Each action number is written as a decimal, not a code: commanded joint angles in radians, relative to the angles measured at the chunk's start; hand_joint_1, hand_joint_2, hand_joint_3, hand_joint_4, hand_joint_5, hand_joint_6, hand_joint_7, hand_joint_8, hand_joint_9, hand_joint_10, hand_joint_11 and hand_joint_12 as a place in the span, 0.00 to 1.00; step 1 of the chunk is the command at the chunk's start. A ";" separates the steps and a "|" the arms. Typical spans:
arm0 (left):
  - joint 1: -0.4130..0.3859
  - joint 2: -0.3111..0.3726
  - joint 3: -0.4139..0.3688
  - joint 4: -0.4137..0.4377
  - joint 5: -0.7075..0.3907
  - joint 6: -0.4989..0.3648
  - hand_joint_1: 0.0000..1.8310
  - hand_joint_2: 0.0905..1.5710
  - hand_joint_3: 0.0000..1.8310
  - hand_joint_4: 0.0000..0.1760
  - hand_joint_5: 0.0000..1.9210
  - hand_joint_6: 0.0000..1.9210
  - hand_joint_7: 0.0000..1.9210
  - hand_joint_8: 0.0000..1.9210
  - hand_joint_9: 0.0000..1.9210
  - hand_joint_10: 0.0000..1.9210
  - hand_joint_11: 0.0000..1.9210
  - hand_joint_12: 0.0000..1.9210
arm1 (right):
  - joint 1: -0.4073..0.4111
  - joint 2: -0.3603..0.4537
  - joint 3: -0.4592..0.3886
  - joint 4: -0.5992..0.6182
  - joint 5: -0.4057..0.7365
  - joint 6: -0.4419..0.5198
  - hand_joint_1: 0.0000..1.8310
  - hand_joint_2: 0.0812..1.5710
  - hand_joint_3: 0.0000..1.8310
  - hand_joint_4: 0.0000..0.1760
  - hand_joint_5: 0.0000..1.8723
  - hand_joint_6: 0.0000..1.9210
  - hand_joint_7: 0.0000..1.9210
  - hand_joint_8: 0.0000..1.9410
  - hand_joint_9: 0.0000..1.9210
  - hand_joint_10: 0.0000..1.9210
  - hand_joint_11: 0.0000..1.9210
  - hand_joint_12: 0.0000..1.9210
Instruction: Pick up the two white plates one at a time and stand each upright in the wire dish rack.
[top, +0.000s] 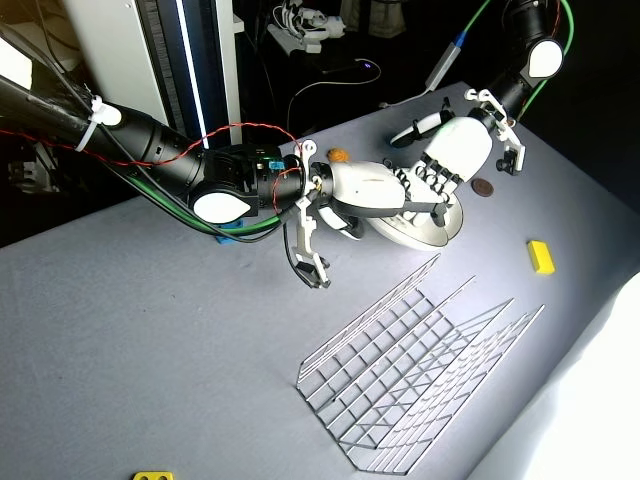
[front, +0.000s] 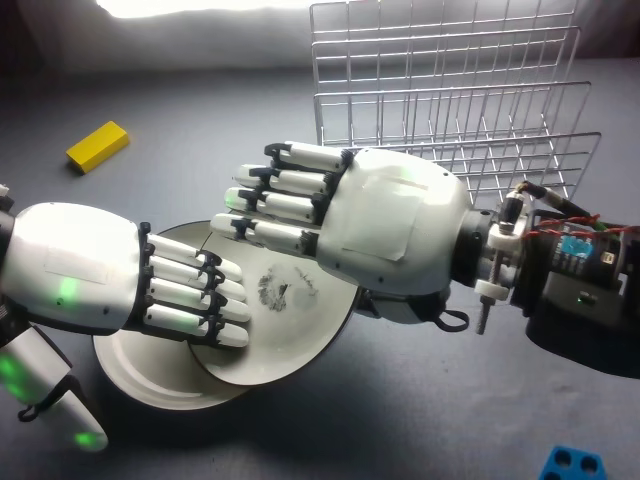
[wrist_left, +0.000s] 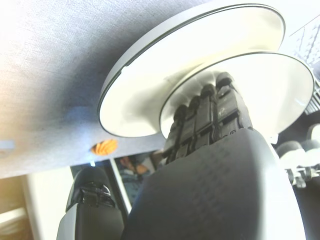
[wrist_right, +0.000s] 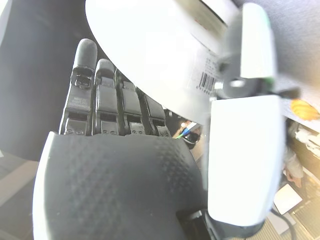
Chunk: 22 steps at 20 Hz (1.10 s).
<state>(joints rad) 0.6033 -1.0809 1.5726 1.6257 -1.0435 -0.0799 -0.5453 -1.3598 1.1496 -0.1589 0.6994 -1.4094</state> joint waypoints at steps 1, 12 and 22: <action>0.003 -0.017 0.000 -0.008 -0.002 -0.001 0.00 0.64 0.00 0.00 0.02 0.00 0.00 0.00 0.00 0.00 0.00 0.00 | 0.018 -0.004 -0.001 -0.002 0.140 0.005 0.60 0.63 0.00 0.00 0.15 0.02 0.17 0.01 0.16 0.03 0.00 0.59; 0.006 -0.016 0.003 -0.046 -0.002 -0.009 0.00 0.65 0.00 0.00 0.02 0.00 0.00 0.00 0.00 0.00 0.00 0.00 | 0.014 -0.008 -0.001 -0.002 0.152 0.006 0.74 0.69 0.00 0.00 0.48 0.53 0.55 0.31 0.53 0.43 0.45 0.45; -0.057 0.058 -0.019 -0.112 -0.016 -0.032 0.00 0.66 0.00 0.00 0.03 0.00 0.01 0.00 0.00 0.00 0.00 0.00 | 0.026 0.006 -0.023 -0.003 0.166 0.006 0.76 0.64 0.00 0.00 0.56 0.40 0.59 0.37 0.61 0.43 0.55 0.41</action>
<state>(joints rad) 0.5507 -1.0309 1.5528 1.5879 -1.0248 -0.1078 -0.5362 -1.3605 1.1267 -0.1715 0.7353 -1.3991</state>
